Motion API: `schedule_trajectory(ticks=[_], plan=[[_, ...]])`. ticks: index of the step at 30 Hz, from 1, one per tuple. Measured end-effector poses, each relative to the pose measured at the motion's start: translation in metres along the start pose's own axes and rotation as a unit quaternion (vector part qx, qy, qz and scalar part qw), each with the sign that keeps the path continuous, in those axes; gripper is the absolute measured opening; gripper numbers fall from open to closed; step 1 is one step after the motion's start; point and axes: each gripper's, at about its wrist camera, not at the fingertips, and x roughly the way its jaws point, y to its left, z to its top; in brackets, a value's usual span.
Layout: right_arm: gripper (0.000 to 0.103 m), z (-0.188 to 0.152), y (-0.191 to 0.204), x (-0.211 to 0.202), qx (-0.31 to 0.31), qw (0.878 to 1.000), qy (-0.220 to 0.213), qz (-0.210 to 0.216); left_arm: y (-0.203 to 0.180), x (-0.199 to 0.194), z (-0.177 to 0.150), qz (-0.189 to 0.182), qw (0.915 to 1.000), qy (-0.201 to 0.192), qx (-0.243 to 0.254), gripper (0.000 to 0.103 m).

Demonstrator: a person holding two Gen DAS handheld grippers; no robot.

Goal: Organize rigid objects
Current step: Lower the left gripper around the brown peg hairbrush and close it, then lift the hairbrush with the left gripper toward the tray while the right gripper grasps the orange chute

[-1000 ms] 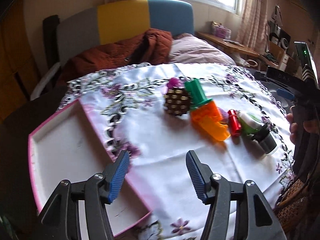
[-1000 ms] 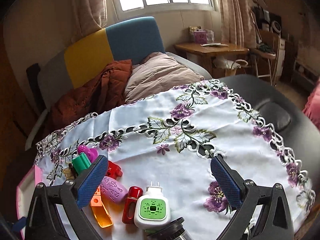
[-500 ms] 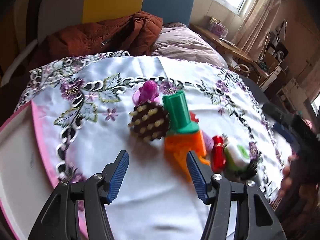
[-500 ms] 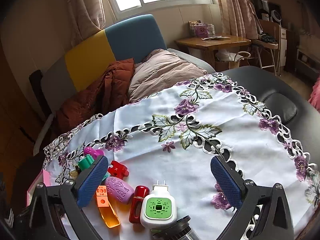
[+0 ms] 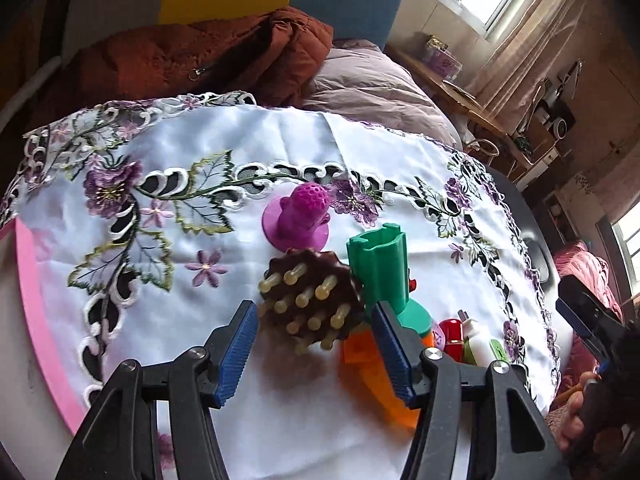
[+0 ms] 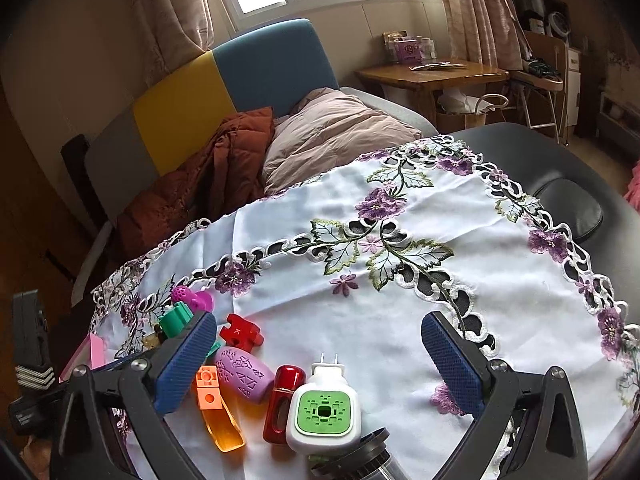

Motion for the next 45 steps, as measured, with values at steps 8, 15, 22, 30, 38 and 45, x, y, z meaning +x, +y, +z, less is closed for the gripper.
schedule_trajectory(ticks=[8, 15, 22, 30, 38, 45], plan=[[0.103, -0.001, 0.004, 0.003, -0.012, 1.000, 0.003, -0.005, 0.002, 0.032, 0.009, 0.002, 0.9998, 0.010, 0.014, 0.059], [0.103, -0.001, 0.008, 0.005, -0.022, 1.000, 0.007, -0.001, 0.010, 0.029, -0.001, -0.003, 1.0000, 0.001, 0.006, 0.056], [0.103, -0.004, 0.014, 0.007, -0.032, 0.999, 0.018, 0.019, 0.016, 0.006, -0.022, 0.011, 0.9998, -0.009, 0.015, 0.056], [0.103, -0.022, 0.058, 0.011, -0.134, 0.986, 0.049, 0.088, 0.017, -0.028, -0.060, 0.013, 0.9995, -0.023, 0.018, 0.056], [0.092, -0.054, 0.095, 0.029, -0.245, 0.959, 0.111, 0.087, 0.022, -0.053, -0.086, 0.011, 0.9993, -0.028, 0.021, 0.053], [0.071, -0.074, 0.104, 0.045, -0.292, 0.941, 0.159, 0.062, 0.015, -0.067, -0.102, -0.002, 0.9987, -0.038, 0.033, 0.053]])
